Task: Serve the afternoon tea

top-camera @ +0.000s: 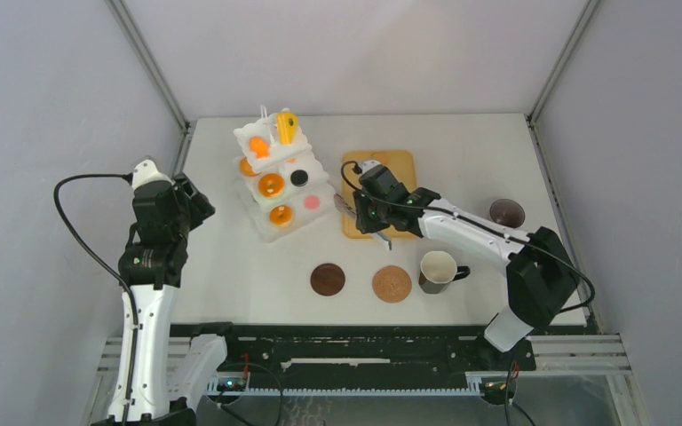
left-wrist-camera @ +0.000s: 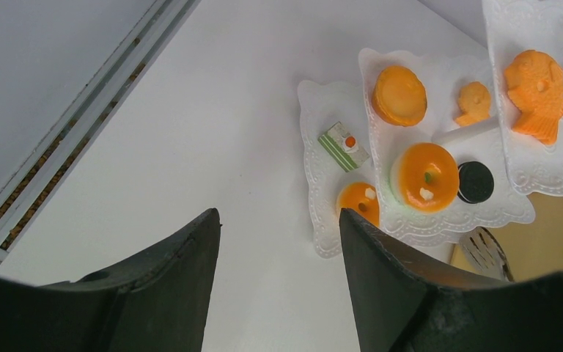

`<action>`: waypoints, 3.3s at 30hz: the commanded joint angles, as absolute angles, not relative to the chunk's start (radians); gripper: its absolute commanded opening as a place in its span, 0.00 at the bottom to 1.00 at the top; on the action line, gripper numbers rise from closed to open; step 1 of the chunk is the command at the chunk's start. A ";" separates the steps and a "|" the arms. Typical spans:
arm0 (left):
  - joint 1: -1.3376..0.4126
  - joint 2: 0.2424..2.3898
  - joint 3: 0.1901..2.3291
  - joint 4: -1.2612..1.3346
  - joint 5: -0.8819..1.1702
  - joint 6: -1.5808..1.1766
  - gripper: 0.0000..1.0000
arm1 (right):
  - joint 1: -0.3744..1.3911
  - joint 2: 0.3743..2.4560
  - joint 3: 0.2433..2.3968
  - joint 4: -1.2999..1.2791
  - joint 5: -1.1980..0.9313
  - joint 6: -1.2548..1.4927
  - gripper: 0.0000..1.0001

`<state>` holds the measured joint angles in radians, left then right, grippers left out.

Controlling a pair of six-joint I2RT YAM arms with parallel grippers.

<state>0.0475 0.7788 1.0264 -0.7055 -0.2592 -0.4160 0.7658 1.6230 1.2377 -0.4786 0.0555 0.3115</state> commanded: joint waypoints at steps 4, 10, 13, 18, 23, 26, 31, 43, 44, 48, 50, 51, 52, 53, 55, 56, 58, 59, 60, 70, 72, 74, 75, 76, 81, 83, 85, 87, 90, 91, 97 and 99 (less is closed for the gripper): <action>0.055 0.789 1.012 -0.658 -0.224 -0.425 0.65 | 0.695 1.413 1.138 -0.440 0.142 0.356 0.15; 0.055 0.788 1.014 -0.660 -0.198 -0.434 0.65 | 0.515 1.273 1.061 -0.461 0.264 0.371 0.15; 0.054 0.786 1.008 -0.651 -0.199 -0.439 0.65 | 0.395 1.242 1.033 -0.467 0.289 0.401 0.17; 0.055 0.809 1.000 -0.641 -0.181 -0.448 0.65 | 0.246 1.286 0.999 -0.390 0.251 0.410 0.20; 0.055 0.813 0.991 -0.631 -0.173 -0.452 0.65 | 0.181 1.421 0.997 -0.271 0.255 0.405 0.22; 0.054 0.813 0.992 -0.633 -0.173 -0.451 0.65 | 0.156 1.503 1.003 -0.220 0.259 0.410 0.21; 0.055 0.813 0.998 -0.638 -0.185 -0.445 0.65 | 0.137 1.572 1.009 -0.183 0.241 0.420 0.20; 0.055 0.837 1.013 -0.634 -0.167 -0.445 0.65 | 0.091 1.723 1.126 -0.202 0.205 0.402 0.22; 0.054 0.837 1.014 -0.634 -0.167 -0.445 0.65 | 0.084 1.761 1.169 -0.233 0.199 0.399 0.23; 0.054 0.827 1.013 -0.636 -0.153 -0.442 0.66 | 0.061 1.900 1.350 -0.364 0.166 0.387 0.36; 0.054 0.819 1.010 -0.633 -0.113 -0.427 0.67 | 0.053 1.956 1.435 -0.434 0.185 0.394 0.49; 0.054 0.816 1.009 -0.632 -0.098 -0.421 0.67 | 0.050 1.977 1.465 -0.453 0.191 0.393 0.54; 0.054 0.811 1.009 -0.631 -0.079 -0.415 0.68 | 0.047 1.990 1.499 -0.468 0.193 0.393 0.58; 0.055 0.809 1.010 -0.631 -0.067 -0.408 0.68 | 0.044 1.997 1.516 -0.476 0.196 0.393 0.63; 0.054 0.803 1.014 -0.632 -0.049 -0.400 0.70 | 0.042 1.978 1.535 -0.479 0.190 0.387 0.66; 0.052 0.800 1.017 -0.634 -0.042 -0.394 0.70 | 0.042 1.959 1.538 -0.480 0.189 0.385 0.67; 0.047 0.793 1.021 -0.638 -0.033 -0.387 0.71 | 0.042 1.904 1.536 -0.483 0.185 0.382 0.68; 0.042 0.791 1.024 -0.643 -0.033 -0.386 0.73 | 0.041 1.870 1.529 -0.484 0.177 0.381 0.69; 0.033 0.790 1.028 -0.653 -0.037 -0.385 0.75 | 0.040 1.837 1.523 -0.496 0.166 0.384 0.69; -0.340 0.734 1.008 -0.694 -0.168 -0.431 0.83 | 0.094 1.345 1.241 -0.602 0.119 0.430 0.69; -0.414 0.731 0.993 -0.693 -0.180 -0.446 0.83 | 0.094 1.255 1.157 -0.649 0.120 0.453 0.69; -0.471 0.731 0.981 -0.693 -0.193 -0.462 0.83 | 0.079 1.160 1.064 -0.680 0.083 0.467 0.69; -0.494 0.732 0.976 -0.691 -0.195 -0.470 0.83 | 0.066 1.111 1.017 -0.691 0.063 0.479 0.68; -0.522 0.734 0.973 -0.685 -0.196 -0.471 0.83 | 0.047 1.069 0.965 -0.689 0.021 0.484 0.68; -0.593 0.767 0.996 -0.656 -0.160 -0.441 0.85 | -0.074 0.925 0.787 -0.717 -0.120 0.501 0.68; -0.627 0.781 1.016 -0.647 -0.148 -0.423 0.86 | -0.101 0.882 0.763 -0.736 -0.063 0.496 0.68; -0.665 0.793 1.032 -0.638 -0.150 -0.408 0.86 | -0.104 0.863 0.758 -0.739 0.017 0.496 0.68; -0.689 0.802 1.038 -0.622 -0.154 -0.402 0.86 | -0.109 0.869 0.762 -0.720 0.073 0.501 0.68; -0.701 0.812 1.029 -0.598 -0.159 -0.406 0.86 | -0.112 0.944 0.770 -0.674 0.164 0.471 0.67; -0.702 0.812 1.028 -0.593 -0.161 -0.408 0.86 | -0.116 0.984 0.774 -0.656 0.189 0.450 0.67; -0.703 0.820 1.032 -0.587 -0.175 -0.395 0.86 | -0.152 1.173 0.775 -0.598 0.179 0.396 0.67; -0.703 0.826 1.036 -0.587 -0.175 -0.389 0.87 | -0.150 1.195 0.771 -0.563 0.203 0.381 0.68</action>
